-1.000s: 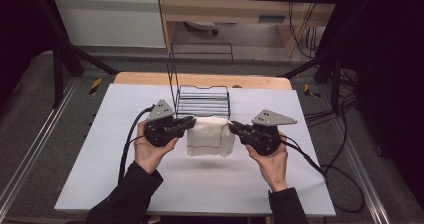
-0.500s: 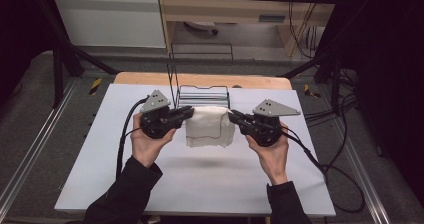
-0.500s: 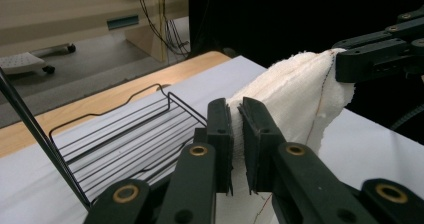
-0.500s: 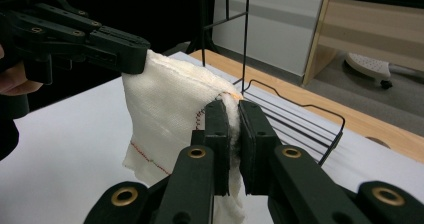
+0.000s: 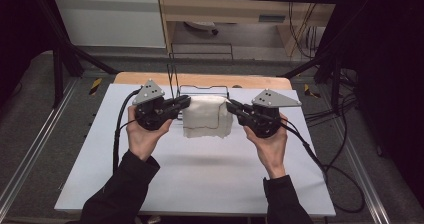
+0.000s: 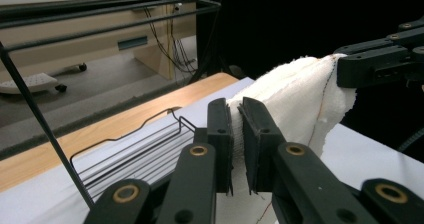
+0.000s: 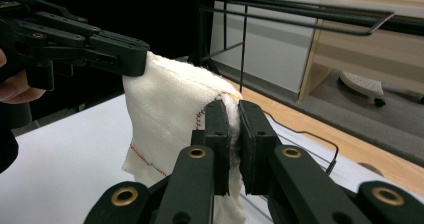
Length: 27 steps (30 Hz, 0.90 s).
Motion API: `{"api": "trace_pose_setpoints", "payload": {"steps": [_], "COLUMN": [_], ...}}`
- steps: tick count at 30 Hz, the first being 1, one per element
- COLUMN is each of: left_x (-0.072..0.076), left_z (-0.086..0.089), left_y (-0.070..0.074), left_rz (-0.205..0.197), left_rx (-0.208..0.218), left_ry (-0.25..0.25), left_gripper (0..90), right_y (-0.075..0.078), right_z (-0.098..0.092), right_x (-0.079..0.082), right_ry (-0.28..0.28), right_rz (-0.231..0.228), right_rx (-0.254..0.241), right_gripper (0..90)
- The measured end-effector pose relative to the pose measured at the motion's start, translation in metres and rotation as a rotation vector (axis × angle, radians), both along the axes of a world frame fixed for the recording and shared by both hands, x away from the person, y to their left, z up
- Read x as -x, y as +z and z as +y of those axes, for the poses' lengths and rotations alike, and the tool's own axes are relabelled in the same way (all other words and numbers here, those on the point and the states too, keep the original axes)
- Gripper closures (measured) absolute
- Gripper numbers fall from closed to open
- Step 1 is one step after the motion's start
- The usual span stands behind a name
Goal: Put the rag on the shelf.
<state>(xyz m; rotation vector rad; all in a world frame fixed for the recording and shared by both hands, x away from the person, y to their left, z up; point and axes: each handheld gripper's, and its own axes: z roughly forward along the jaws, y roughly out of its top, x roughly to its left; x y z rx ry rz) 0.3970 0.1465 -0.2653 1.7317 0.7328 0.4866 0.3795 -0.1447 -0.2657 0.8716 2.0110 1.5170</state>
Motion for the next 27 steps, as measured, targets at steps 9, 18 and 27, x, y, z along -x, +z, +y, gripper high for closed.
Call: {"api": "trace_pose_setpoints", "payload": {"steps": [9, 18, 27], "left_x": [-0.004, -0.009, -0.013], "left_z": [0.004, 0.007, 0.009], "left_y": [0.011, 0.021, 0.030], "left_rz": [-0.042, -0.072, -0.100], "left_rx": [0.032, 0.068, 0.096], "left_ry": [0.016, 0.037, 0.055], "left_gripper": [82.8, 82.8, 82.9], "right_y": [0.014, 0.026, 0.037], "right_z": [0.004, 0.009, 0.013], "right_x": [-0.003, -0.008, -0.015], "right_ry": [-0.005, -0.009, -0.019], "right_rz": [-0.038, -0.070, -0.101], "right_rx": [-0.018, -0.030, -0.046], "right_gripper": [84.1, 84.1, 84.2]}}
